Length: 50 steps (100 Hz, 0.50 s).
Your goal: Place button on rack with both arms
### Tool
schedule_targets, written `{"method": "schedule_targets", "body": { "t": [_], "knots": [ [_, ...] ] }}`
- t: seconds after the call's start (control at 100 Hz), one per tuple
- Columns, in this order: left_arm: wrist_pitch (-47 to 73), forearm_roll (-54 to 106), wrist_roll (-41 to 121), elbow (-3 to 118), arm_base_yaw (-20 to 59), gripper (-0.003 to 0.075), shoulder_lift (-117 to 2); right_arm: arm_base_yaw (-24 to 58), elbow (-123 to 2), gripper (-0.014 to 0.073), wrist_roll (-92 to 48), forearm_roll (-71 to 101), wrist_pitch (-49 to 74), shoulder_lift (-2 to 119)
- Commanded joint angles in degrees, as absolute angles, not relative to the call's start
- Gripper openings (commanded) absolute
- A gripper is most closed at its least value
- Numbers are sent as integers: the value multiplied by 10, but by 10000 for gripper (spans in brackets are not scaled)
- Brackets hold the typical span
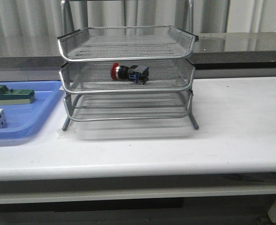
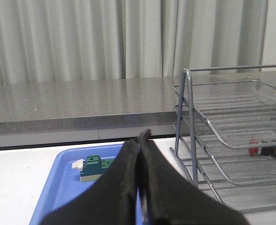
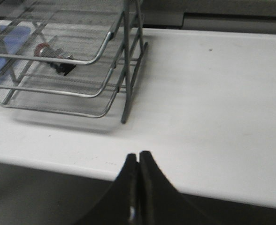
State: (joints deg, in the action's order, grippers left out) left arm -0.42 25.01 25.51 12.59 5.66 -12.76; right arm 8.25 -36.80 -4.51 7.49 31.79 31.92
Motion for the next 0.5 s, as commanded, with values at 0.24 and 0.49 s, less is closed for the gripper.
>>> {"method": "schedule_targets", "body": {
  "t": [0.24, 0.49],
  "knots": [
    [-48, 255, 248, 143, 56, -21, -132, 78, -199, -60, 32, -44, 41, 180],
    [-48, 255, 248, 143, 56, -21, -132, 78, -61, -60, 32, -34, 12, 53]
  ]
}}
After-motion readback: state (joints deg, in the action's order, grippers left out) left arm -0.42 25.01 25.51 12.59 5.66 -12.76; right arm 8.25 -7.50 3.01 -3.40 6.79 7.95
